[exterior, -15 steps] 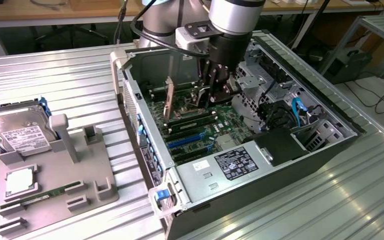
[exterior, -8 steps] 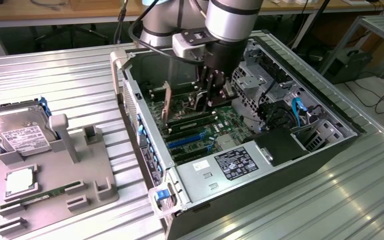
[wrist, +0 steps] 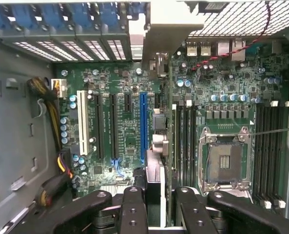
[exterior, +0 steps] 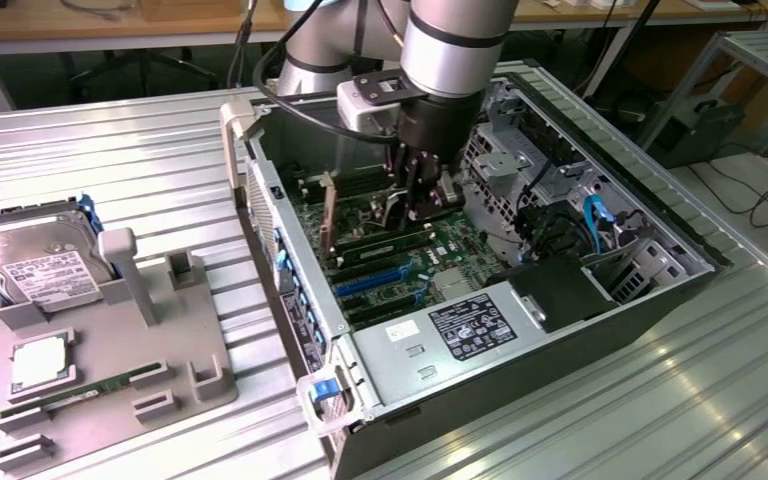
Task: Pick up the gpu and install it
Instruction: 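Insert the gpu into the slot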
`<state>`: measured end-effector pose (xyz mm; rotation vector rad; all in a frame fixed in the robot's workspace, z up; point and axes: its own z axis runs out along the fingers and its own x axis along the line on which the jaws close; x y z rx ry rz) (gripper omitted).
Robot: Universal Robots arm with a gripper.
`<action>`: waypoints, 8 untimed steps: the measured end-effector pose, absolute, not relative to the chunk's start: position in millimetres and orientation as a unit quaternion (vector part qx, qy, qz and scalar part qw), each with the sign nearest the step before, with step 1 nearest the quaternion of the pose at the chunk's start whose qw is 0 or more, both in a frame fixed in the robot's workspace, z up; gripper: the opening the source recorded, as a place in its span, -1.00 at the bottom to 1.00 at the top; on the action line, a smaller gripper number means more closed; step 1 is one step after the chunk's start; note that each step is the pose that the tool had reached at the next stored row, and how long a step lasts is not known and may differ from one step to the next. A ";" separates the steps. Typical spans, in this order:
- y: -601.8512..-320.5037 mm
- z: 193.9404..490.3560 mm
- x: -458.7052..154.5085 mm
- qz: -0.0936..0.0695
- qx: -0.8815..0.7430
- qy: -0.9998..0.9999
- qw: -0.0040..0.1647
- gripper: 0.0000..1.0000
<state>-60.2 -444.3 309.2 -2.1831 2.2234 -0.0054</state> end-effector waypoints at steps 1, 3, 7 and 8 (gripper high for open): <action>-443.7 307.3 -60.4 -0.002 -0.701 0.713 0.013 -0.44; -443.1 303.7 -61.6 -0.002 -0.704 0.710 0.013 -0.44; -443.0 297.0 -61.6 -0.001 -0.719 0.695 0.013 -0.44; -443.1 296.2 -61.6 -0.002 -0.719 0.695 0.013 -0.44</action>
